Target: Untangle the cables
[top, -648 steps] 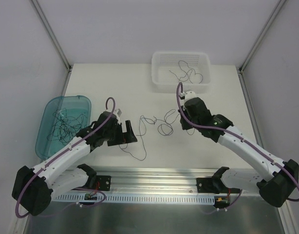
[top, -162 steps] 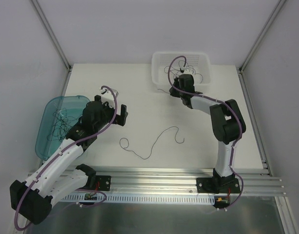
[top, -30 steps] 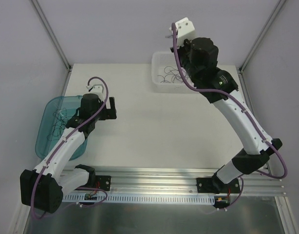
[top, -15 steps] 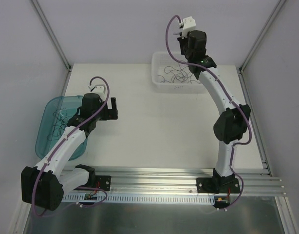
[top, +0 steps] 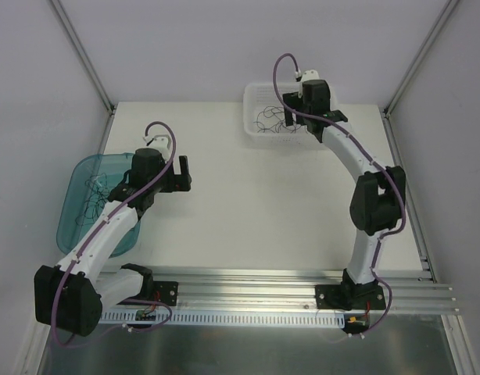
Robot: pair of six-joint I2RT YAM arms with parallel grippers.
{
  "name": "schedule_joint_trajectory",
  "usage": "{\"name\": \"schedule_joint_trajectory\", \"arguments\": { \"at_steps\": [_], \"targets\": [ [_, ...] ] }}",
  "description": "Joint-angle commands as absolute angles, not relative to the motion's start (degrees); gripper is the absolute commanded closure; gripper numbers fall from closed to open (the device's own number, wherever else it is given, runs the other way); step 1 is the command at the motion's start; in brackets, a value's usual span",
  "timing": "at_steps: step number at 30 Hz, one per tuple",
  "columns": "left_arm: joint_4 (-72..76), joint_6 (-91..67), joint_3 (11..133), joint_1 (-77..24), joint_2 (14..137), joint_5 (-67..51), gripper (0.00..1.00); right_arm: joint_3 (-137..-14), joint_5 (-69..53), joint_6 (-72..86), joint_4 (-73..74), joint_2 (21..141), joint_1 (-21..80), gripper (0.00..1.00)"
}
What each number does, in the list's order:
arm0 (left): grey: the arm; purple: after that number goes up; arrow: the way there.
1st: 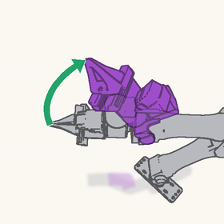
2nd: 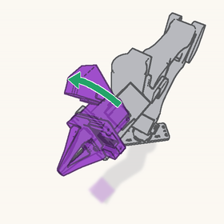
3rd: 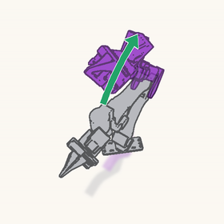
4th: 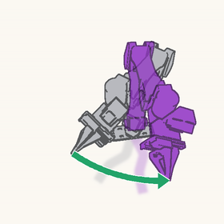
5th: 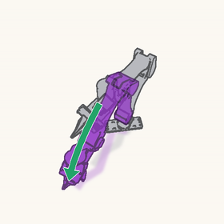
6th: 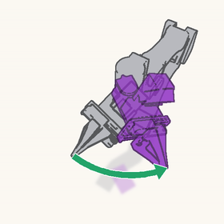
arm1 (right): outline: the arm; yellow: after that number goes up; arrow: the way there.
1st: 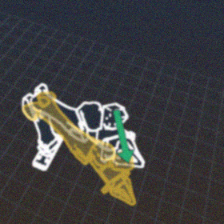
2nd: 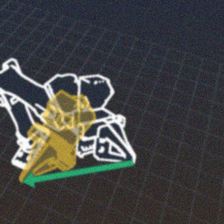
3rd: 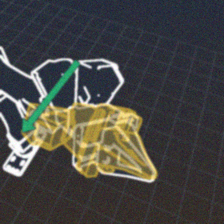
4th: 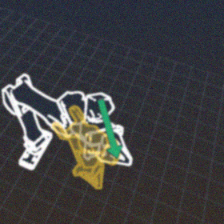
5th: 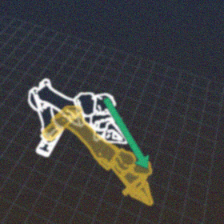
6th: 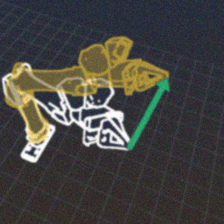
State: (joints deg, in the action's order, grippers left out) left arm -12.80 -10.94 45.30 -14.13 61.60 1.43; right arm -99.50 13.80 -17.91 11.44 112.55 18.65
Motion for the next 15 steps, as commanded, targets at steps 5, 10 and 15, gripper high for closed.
{"name": "schedule_joint_trajectory", "arguments": {
  "at_steps": [5, 10, 15],
  "targets": [
    [-12.2, -11.2, 47.3, -13.5, 59.1, -1.8, 0.01, -100.6, 20.6, -10.0, 27.6, 90.4, 18.8, 0.01],
    [-12.0, -11.0, 46.7, -13.4, 55.2, -3.5, 0.01, -96.6, 21.2, -4.4, 39.0, 75.9, 18.7, 0.03],
    [-14.7, -12.9, 47.3, -13.4, 49.8, -5.2, 0.01, -89.7, 23.0, -3.3, 47.8, 56.7, 18.7, 0.03]
  ]
}}
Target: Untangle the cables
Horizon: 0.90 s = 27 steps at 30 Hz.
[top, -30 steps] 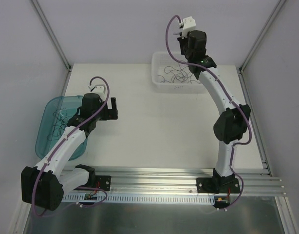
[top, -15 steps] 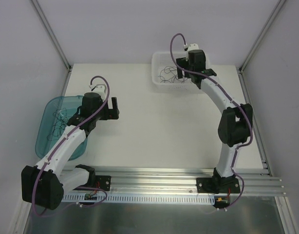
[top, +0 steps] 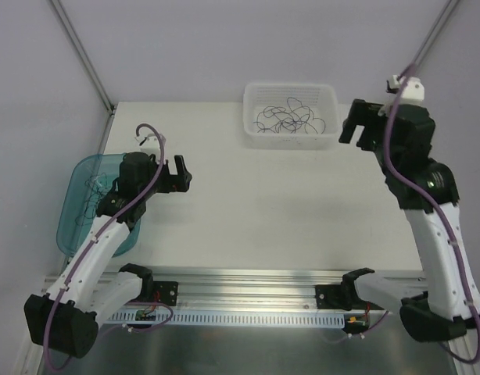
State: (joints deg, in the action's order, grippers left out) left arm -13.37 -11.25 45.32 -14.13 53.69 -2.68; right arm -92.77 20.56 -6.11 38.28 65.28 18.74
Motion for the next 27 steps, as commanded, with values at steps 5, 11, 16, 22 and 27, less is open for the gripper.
{"name": "schedule_joint_trajectory", "arguments": {
  "at_steps": [5, 11, 16, 22, 27],
  "targets": [
    [-21.7, -14.9, 49.0, -13.5, 38.3, -4.9, 0.01, -83.5, 22.3, -4.7, 51.1, 41.3, 18.8, 0.03],
    [-34.8, -15.4, 52.9, -13.4, 23.0, -1.3, 0.01, -76.5, 18.6, -5.8, 54.8, 26.4, 18.7, 0.03],
    [-43.8, -16.9, 55.4, -13.5, 10.6, 4.4, 0.01, -71.3, 17.1, -5.4, 57.5, 17.6, 18.7, 0.03],
    [-52.8, -18.3, 60.8, -13.4, 1.6, 5.6, 0.01, -69.2, 15.5, -3.5, 58.5, 7.1, 18.8, 0.03],
    [-58.7, -17.9, 65.0, -13.4, -3.7, 6.3, 0.01, -68.9, 14.9, -3.2, 59.8, 0.8, 18.7, 0.03]
  ]
}}
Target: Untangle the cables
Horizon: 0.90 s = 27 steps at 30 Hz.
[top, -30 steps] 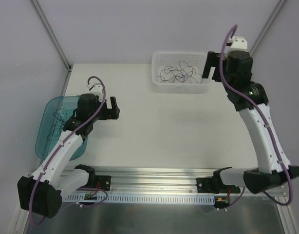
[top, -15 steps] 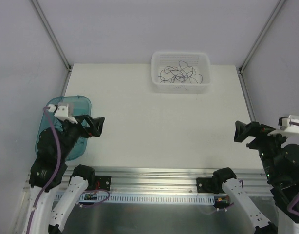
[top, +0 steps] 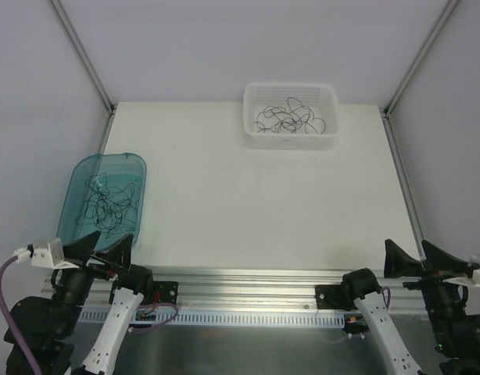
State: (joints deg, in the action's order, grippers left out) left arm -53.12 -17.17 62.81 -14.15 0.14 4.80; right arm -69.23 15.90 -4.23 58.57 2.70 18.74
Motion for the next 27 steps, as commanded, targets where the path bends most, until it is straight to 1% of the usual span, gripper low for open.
{"name": "schedule_joint_trajectory", "arguments": {
  "at_steps": [1, 7, 15, 21, 27],
  "targets": [
    [-59.5, -18.1, 66.3, -13.4, -4.3, 6.4, 0.01, -69.0, 14.5, -3.2, 60.1, 0.8, 18.8, 0.03],
    [-65.9, -18.5, 70.0, -13.4, -8.8, 7.6, 0.01, -70.8, 14.2, -3.7, 64.9, -4.2, 18.7, 0.03],
    [-72.6, -19.1, 74.0, -13.4, -9.3, 11.6, 0.01, -70.4, 14.6, -2.6, 68.3, -7.6, 18.7, 0.03],
    [-75.1, -21.2, 76.0, -13.5, -9.5, 17.4, 0.01, -69.7, 15.2, -2.5, 68.6, -8.5, 18.7, 0.03],
    [-75.7, -22.0, 76.6, -13.4, -9.5, 18.7, 0.01, -69.2, 15.4, -2.4, 68.3, -8.7, 18.7, 0.03]
  ]
}}
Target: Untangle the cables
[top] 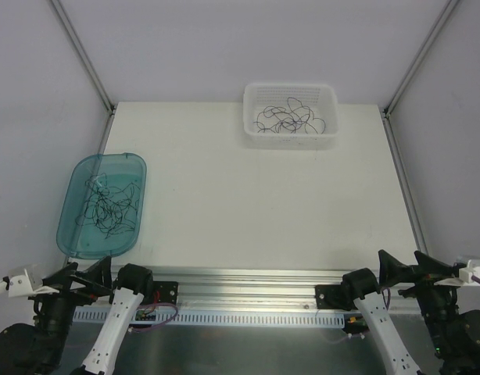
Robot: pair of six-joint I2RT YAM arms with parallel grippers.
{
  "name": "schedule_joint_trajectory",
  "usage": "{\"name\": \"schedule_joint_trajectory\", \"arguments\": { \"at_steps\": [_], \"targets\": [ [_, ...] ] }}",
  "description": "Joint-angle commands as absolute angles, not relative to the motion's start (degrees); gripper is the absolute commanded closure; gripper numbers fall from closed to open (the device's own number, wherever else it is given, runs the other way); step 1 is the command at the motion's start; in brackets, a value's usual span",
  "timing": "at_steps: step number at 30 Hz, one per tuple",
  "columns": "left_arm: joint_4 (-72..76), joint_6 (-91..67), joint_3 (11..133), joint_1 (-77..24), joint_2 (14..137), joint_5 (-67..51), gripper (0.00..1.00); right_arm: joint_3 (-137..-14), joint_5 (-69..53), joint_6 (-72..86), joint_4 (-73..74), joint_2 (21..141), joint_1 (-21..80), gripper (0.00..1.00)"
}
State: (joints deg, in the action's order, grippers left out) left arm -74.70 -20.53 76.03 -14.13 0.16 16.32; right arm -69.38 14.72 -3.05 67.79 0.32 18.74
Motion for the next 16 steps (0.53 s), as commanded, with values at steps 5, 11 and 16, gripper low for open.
{"name": "schedule_joint_trajectory", "arguments": {
  "at_steps": [5, 11, 16],
  "targets": [
    [-75.7, -22.1, 76.2, -13.4, -9.4, 19.2, 0.01, -68.9, 15.9, -2.5, 68.4, -9.1, 18.7, 0.03],
    [-75.7, -23.6, 75.8, -13.5, -9.5, 21.9, 0.01, -68.5, 16.0, -2.6, 67.9, -8.9, 18.8, 0.03],
    [-75.5, -24.3, 75.3, -13.4, -9.4, 22.2, 0.01, -67.9, 15.8, -2.5, 67.0, -8.8, 18.7, 0.03]
  ]
}}
